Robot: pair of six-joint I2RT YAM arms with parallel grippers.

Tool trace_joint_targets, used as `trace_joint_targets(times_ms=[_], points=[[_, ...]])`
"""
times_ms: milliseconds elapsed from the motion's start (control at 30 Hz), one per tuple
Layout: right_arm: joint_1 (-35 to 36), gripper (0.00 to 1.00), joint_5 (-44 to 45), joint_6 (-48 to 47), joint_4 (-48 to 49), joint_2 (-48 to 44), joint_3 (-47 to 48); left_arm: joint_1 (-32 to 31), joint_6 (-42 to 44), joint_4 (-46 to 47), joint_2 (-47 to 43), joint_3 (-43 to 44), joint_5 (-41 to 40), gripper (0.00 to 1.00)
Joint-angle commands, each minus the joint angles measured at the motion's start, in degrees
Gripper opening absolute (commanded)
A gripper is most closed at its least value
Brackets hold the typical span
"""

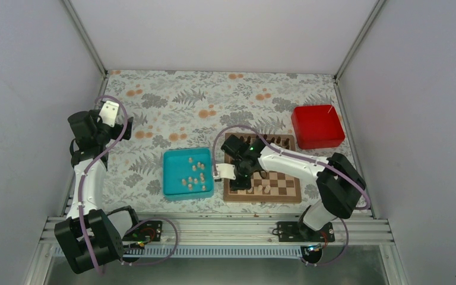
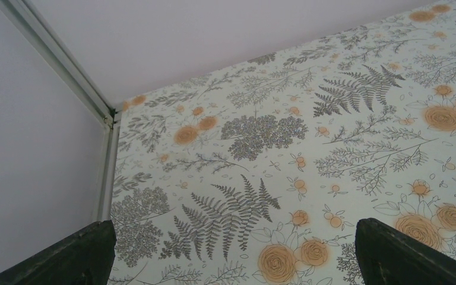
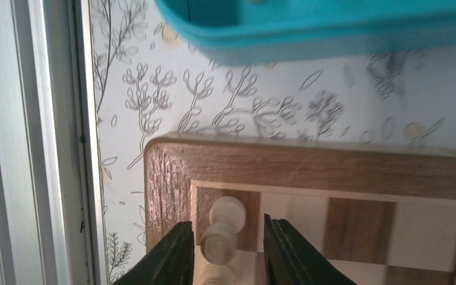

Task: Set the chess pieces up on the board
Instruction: Place the chess piece on the chessboard, then pick up the chess piece from the storage box.

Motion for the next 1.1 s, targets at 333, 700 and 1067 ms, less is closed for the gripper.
trace_joint_targets(times_ms=[333, 700, 1067], points=[[1.3, 0.42, 0.8, -2.4, -3.2, 8.5, 23.0, 0.3, 0.4, 0.5, -0.9, 0.1, 1.6, 1.0], [5.9, 0.42, -2.5, -4.8, -3.0, 24.9, 40.1, 0.4, 0.3, 0.7, -1.3, -0.1, 1.7, 1.0], [9.1, 0.42, -4.2, -6.8, -6.1, 31.7, 42.9, 0.4, 0.4, 0.8, -0.8, -0.2, 2.7, 1.0]])
